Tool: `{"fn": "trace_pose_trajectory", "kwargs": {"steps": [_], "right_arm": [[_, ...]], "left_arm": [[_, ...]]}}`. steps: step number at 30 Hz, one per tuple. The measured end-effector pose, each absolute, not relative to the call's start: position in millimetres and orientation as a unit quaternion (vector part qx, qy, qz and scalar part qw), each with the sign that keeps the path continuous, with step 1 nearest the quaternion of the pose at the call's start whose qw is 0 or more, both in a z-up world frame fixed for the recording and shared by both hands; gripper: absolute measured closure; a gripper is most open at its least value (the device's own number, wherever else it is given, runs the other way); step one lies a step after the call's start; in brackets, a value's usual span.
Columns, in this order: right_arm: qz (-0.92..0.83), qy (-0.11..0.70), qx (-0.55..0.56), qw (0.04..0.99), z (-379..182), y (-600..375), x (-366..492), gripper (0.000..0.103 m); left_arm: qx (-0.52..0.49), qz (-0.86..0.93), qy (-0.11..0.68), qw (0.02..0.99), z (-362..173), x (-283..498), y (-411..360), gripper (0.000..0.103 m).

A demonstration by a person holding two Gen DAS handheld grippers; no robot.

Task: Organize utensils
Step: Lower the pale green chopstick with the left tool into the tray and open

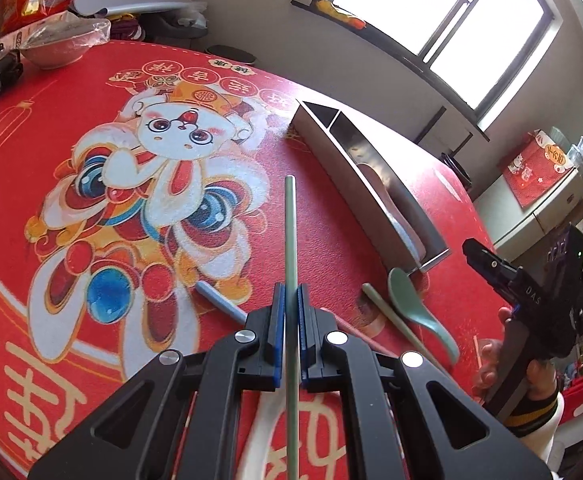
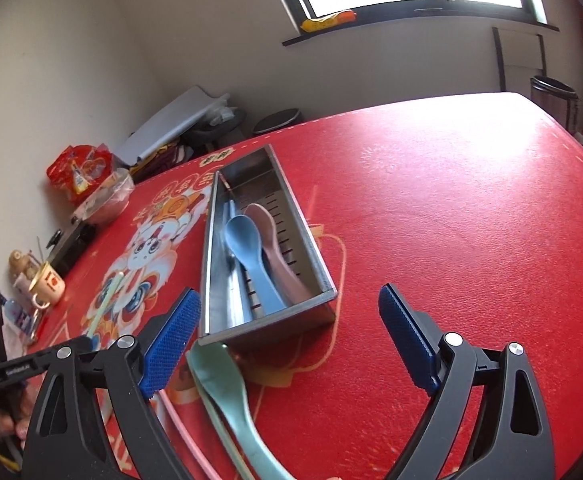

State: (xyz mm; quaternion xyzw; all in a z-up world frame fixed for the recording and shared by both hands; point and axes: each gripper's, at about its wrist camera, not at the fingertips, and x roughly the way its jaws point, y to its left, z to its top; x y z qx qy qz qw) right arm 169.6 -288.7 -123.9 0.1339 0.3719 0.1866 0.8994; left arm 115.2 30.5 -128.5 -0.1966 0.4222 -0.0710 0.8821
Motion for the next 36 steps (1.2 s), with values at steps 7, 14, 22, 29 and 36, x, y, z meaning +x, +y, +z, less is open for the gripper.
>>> {"fn": "trace_pose_trajectory", "kwargs": {"steps": [7,14,22,29,36], "right_arm": [[0.168,0.38,0.152,0.897,-128,-304,175,0.016],[0.163,0.385,0.169,0.893,-129,-311,178,0.016],[0.15,0.39,0.202,0.886,-132,-328,182,0.016],[0.154,0.393,0.209,0.882,-133,-333,180,0.016],[0.153,0.393,0.216,0.88,-132,-334,183,0.016]], "left_arm": [[-0.214,-0.091,0.426,0.874,-118,171,-17,0.097],[-0.235,-0.093,0.442,0.861,-112,243,-56,0.097],[-0.236,-0.06,0.478,0.844,-126,306,-74,0.097],[-0.218,-0.048,0.497,0.839,-134,330,-80,0.097],[-0.216,-0.051,0.507,0.833,-141,342,-88,0.096]]}}
